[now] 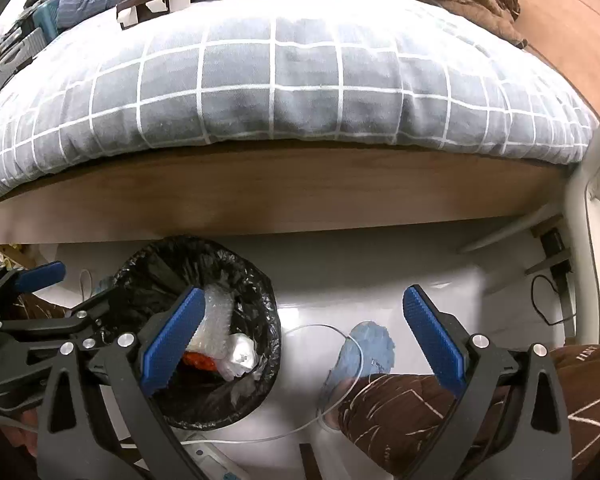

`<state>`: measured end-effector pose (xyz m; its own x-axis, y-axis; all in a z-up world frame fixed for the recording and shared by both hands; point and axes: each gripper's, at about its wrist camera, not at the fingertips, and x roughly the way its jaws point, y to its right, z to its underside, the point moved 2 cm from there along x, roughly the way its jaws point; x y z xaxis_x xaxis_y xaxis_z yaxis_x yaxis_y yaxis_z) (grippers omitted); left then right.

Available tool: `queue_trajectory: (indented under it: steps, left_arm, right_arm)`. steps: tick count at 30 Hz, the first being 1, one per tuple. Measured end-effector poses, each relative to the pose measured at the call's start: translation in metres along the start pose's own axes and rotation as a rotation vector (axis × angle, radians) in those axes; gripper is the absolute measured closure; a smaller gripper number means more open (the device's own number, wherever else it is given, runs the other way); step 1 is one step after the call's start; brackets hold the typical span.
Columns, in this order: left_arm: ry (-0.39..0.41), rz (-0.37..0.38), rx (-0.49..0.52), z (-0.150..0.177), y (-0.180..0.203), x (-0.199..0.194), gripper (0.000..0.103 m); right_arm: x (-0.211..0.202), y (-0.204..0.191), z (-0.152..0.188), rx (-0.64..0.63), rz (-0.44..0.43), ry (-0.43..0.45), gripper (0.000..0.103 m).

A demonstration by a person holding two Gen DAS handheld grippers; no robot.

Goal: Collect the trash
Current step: 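Move both tools back over the bed toward the cookie box and snack packet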

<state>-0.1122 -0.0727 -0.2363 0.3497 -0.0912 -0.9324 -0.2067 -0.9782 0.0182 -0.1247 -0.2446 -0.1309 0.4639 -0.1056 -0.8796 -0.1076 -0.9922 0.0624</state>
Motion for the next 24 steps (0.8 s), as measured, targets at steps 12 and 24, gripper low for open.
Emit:
queue_trajectory:
  steps: [12, 24]
  left_arm:
    - [0.112, -0.026, -0.075, -0.015, -0.034, -0.052, 0.006]
    - [0.196, -0.059, -0.105, -0.041, -0.052, -0.104, 0.006]
  right_arm:
    - [-0.045, -0.011, -0.026, -0.026, -0.016, 0.113, 0.008]
    - [-0.085, -0.015, -0.063, -0.029, -0.046, 0.219, 0.008]
